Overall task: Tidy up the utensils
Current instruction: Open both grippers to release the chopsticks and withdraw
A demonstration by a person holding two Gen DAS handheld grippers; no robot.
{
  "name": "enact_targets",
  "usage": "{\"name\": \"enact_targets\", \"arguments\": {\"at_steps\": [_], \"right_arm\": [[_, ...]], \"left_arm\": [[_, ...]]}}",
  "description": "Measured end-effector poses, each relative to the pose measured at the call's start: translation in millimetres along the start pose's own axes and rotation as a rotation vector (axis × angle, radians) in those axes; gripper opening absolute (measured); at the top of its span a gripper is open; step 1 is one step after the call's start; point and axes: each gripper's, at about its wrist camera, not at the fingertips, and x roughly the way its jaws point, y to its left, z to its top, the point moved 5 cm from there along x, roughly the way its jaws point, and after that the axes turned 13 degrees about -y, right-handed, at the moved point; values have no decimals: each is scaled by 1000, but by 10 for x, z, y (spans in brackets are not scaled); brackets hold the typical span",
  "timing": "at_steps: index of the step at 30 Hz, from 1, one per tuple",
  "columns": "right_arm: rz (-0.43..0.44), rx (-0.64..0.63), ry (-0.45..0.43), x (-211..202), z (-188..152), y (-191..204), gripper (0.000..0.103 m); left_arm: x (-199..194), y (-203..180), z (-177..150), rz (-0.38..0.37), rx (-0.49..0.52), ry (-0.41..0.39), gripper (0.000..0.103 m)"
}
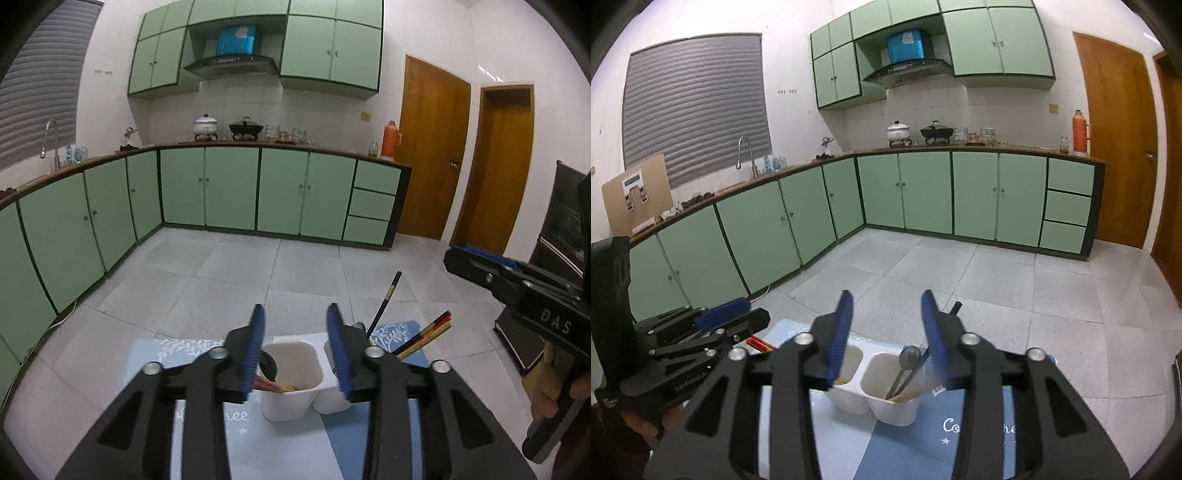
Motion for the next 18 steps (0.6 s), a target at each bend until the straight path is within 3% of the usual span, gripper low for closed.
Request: {"name": "enact_targets", "arguments": {"at_steps": [5, 13, 18], "right_arm": [[-20, 18, -34, -267, 36, -23, 64], [-46, 4, -60, -653, 0, 18, 89], [-41, 6, -54, -806, -51, 66, 96]], "left_arm": [[-274, -23, 73, 21, 0, -39, 54], [-667, -87, 72, 60, 21, -70, 64], [-874, -142, 82, 70, 41, -89, 72]]}}
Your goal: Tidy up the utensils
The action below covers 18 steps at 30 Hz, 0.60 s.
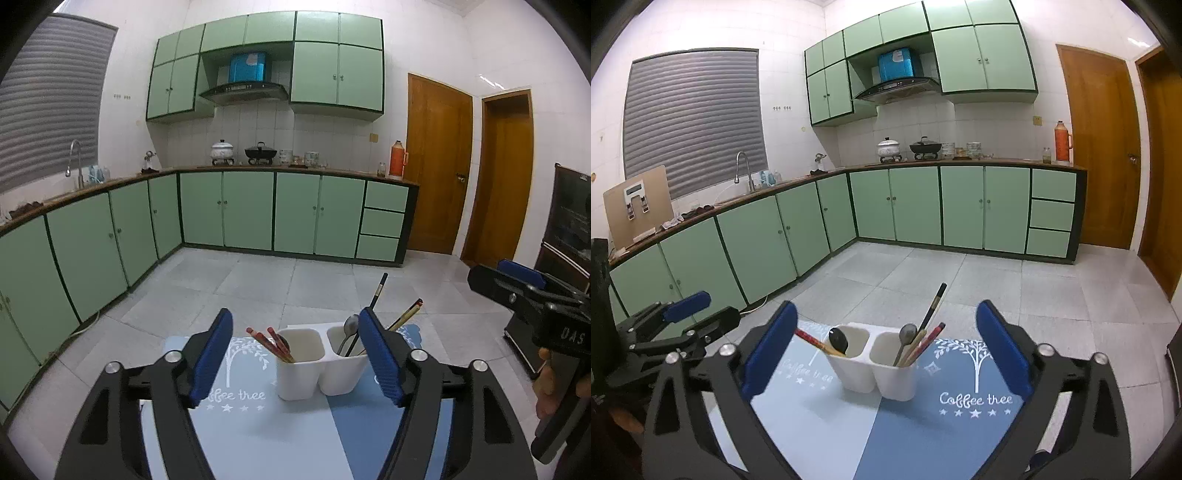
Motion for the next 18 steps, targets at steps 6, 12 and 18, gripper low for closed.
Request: {"name": "enact_targets", "arguments": {"at_steps": [6, 12, 18], "right_arm": [[-3, 10, 2, -131, -21, 53, 98], [1, -1, 11, -234, -48, 121, 98], [13, -16, 20, -322, -99, 206, 98]], "left_arm": [[-173, 6, 39, 15, 12, -26, 82], [-305, 60, 66, 30, 12, -48, 91], [-436, 49, 68, 32, 19, -62, 92]]}}
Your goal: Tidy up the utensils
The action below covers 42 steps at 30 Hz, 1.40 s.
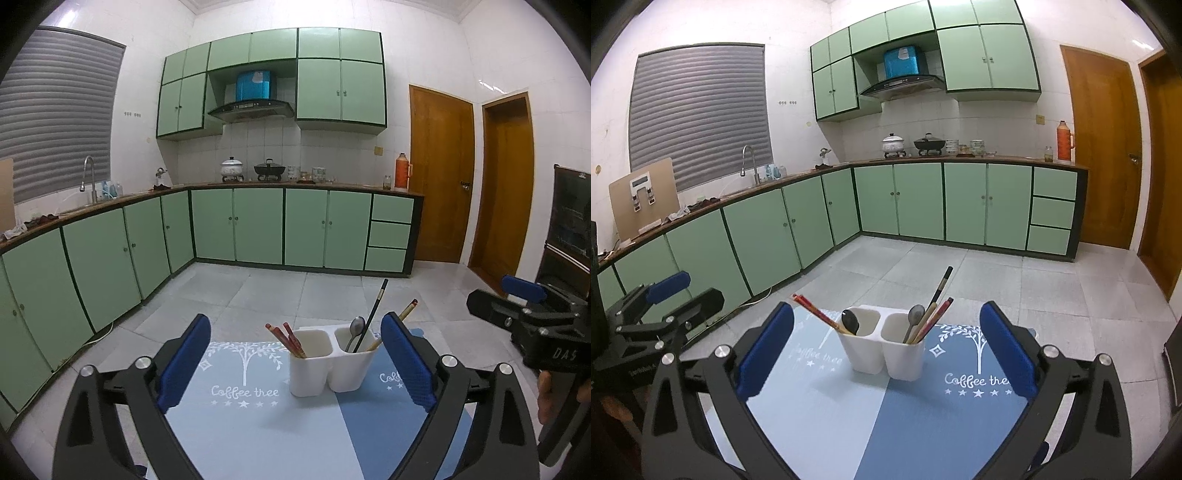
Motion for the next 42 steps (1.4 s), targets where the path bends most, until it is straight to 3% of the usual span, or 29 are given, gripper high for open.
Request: {"name": "enact_targets", "arguments": {"at_steps": [10, 42], "right_arm": [[27, 3, 23, -122, -98, 101, 98], [40, -15, 23, -247, -129, 193, 98]], "left_arm": [[-177, -9, -39, 9, 8, -10, 97], [-346, -2, -107, 10, 11, 3, 97]]}}
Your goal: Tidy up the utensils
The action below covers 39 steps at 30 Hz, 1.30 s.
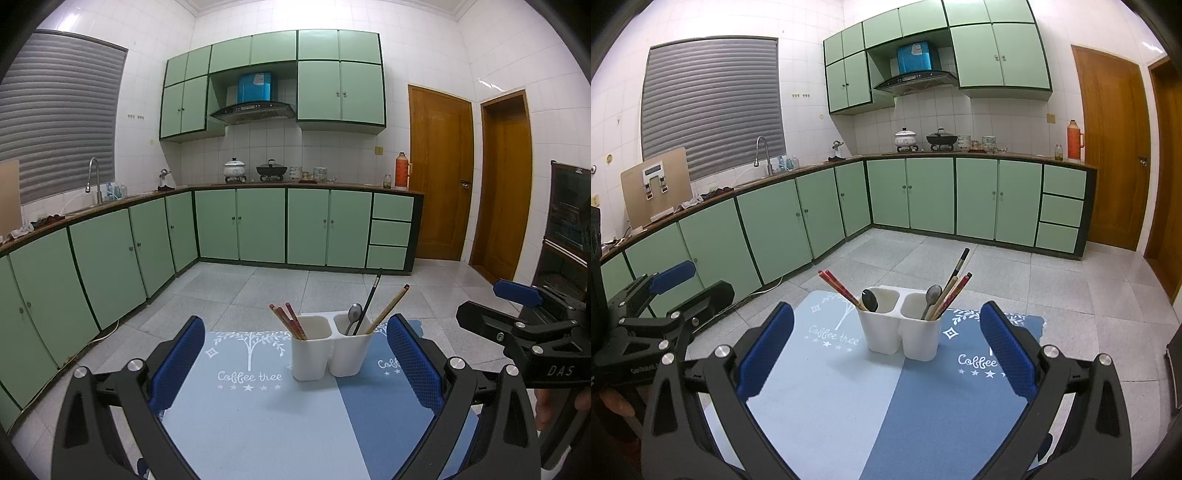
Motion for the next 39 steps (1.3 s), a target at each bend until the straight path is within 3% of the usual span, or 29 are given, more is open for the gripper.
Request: {"name": "enact_targets", "arguments": {"at_steps": [39], "right_arm": [[-6, -11, 8, -15, -22, -15, 98]], "left_arm": [[-43, 48, 37, -2, -5, 0, 97]]}}
